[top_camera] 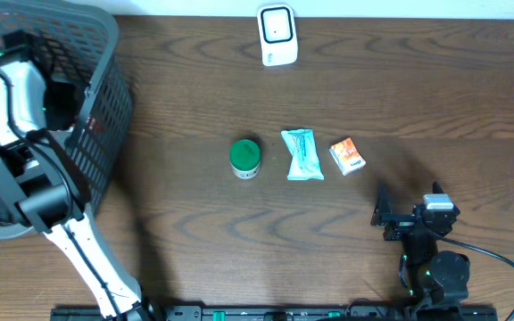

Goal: Scan the item barcode
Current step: 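Lift the Top bar up and out of the basket with the left gripper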

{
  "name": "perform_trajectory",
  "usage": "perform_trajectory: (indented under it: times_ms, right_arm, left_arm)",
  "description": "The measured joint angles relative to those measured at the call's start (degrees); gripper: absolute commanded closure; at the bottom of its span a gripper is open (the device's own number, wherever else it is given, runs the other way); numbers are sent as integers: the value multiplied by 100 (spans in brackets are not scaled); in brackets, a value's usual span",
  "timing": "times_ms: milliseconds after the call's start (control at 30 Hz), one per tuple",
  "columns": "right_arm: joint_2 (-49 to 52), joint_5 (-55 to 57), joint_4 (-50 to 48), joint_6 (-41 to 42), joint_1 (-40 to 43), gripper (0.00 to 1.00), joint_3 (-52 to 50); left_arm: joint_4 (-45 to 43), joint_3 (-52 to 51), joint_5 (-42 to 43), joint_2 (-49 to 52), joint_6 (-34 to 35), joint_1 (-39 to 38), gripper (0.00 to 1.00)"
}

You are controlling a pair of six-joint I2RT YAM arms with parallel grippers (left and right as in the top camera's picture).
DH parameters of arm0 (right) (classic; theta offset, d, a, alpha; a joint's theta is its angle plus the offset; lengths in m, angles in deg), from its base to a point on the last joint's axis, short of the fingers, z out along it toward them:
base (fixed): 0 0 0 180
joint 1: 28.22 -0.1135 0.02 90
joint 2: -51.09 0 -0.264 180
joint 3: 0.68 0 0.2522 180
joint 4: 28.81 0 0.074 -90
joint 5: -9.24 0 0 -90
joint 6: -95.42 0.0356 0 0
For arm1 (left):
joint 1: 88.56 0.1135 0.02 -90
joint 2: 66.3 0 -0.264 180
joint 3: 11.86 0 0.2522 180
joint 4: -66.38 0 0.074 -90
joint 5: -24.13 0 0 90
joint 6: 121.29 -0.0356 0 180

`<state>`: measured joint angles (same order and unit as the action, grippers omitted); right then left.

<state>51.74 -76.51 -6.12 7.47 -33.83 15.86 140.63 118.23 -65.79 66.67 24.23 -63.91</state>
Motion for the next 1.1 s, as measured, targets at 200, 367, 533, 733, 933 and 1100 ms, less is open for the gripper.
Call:
perform_trajectory:
  times_ms: [200,367,533,733,933,1100]
  right_arm:
    - [0,0,0,0,0,1,0]
    - [0,0,0,2,0,1,0]
    - [0,0,0,0,0,1,0]
    - [0,0,0,2,0,1,0]
    - [0,0,0,2,0,1,0]
    - [0,0,0,2,0,1,0]
  left_arm:
    - [76,151,111,-592,-168,466,93]
    - [48,175,94,-1808,-267,608,93]
    - [-2,328,107,-2885,-376,490,93]
    - [2,339,140,-3368,-455,227,93]
    - [-116,339,660,-3381,-549,-304,93]
    - [-136,337,1078,-3381,-914,-1394,93]
